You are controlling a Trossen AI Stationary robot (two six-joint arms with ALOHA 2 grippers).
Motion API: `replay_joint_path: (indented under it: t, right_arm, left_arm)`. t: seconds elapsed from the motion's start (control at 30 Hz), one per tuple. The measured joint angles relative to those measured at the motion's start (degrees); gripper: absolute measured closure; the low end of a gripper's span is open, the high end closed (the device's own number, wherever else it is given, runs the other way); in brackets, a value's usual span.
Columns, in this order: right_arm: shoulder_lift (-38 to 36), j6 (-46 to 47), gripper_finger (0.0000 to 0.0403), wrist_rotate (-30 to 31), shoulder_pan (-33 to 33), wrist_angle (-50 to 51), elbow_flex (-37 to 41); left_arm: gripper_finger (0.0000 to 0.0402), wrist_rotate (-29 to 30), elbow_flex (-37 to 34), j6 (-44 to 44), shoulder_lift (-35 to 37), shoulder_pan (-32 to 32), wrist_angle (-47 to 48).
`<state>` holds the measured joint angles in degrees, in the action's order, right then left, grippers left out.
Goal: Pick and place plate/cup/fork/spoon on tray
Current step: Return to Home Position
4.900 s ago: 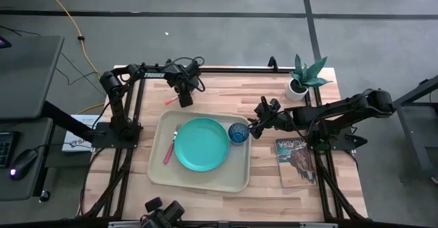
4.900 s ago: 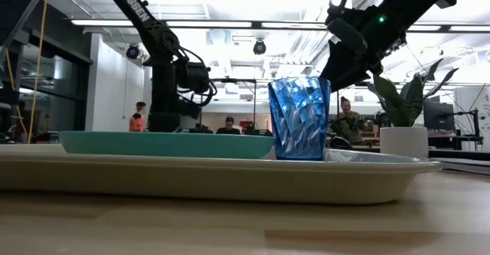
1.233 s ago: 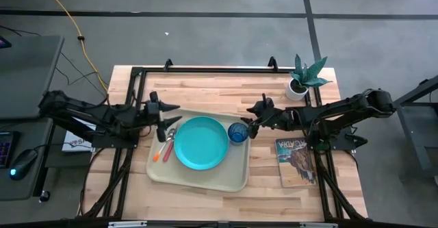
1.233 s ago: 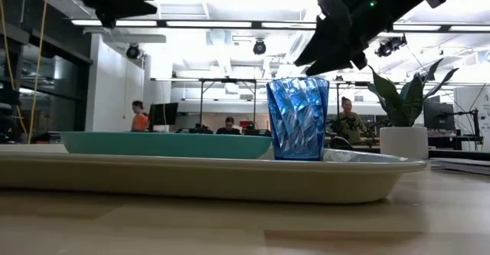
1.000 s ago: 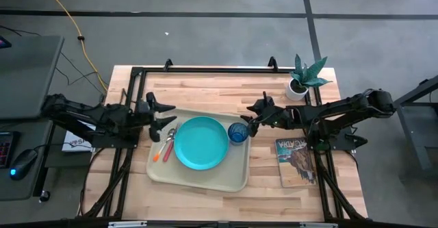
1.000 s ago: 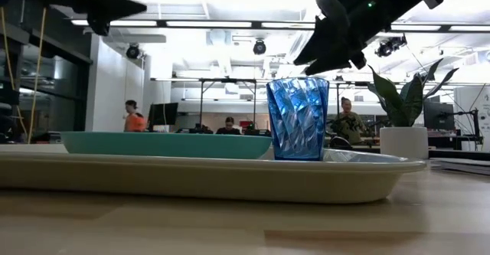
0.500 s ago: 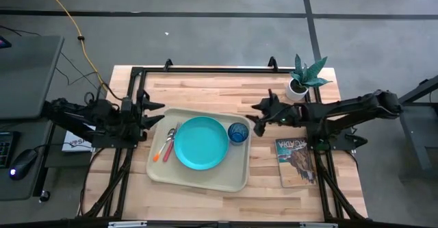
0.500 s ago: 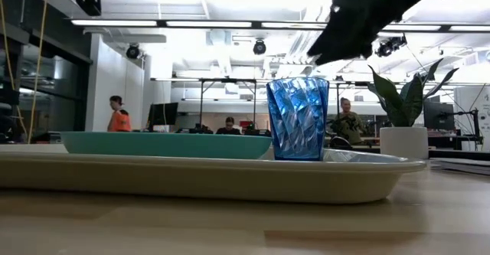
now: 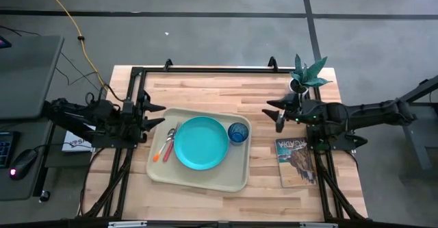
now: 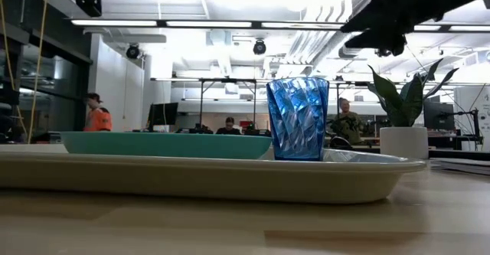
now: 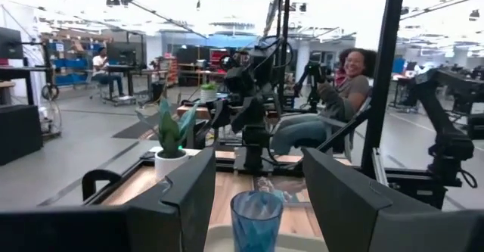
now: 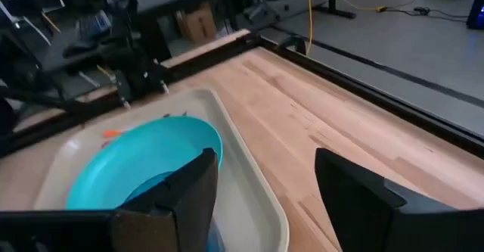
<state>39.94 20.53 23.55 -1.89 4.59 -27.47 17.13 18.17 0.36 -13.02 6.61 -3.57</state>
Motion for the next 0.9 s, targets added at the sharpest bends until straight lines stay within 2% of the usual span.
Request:
replay_joint_path:
  t: [0.2, 0.3, 0.37, 0.43, 0.53, 0.7, 0.8, 0.9]
  right_arm:
    - [-3.5, 1.9, 0.0252, -0.8, 0.0, -0.3, 0.8]
    - [-3.9, 1.9, 0.0309, -1.4, 0.0, 0.1, 0.8]
    - [-3.9, 1.9, 0.0363, -1.3, 0.0, 2.2, 0.8]
    - [-3.7, 1.6, 0.0391, 0.8, 0.0, 3.9, 0.8]
    - [-3.6, 3.0, 0.0388, 2.8, 0.0, 4.2, 0.8]
    - [-3.7, 2.9, 0.0398, 3.3, 0.0, 4.0, 0.8]
    - [-3.7, 3.0, 0.0402, 3.2, 0.0, 4.0, 0.8]
    - [-3.7, 3.9, 0.0402, 3.2, 0.0, 4.0, 0.8]
  left_arm:
    - [0.0218, -0.2, 0.0, 1.6, -0.1, 0.0, -0.5]
    - [0.0218, -0.2, -0.1, 3.4, -0.1, 0.0, -0.8]
    - [0.0218, -0.2, -1.2, 4.6, -0.1, 0.0, -2.6]
    - [0.0218, -0.1, -3.6, 5.9, -0.1, 0.0, -6.4]
    - [0.0219, -0.1, -7.6, 5.3, -0.1, 0.0, -11.6]
    - [0.0251, 0.1, -11.1, 3.7, 1.1, 0.0, -10.8]
    - [0.0294, 0.1, -11.2, 3.8, 2.7, 0.1, -10.8]
    - [0.0358, 0.3, -10.8, 3.9, 5.4, 0.2, -8.6]
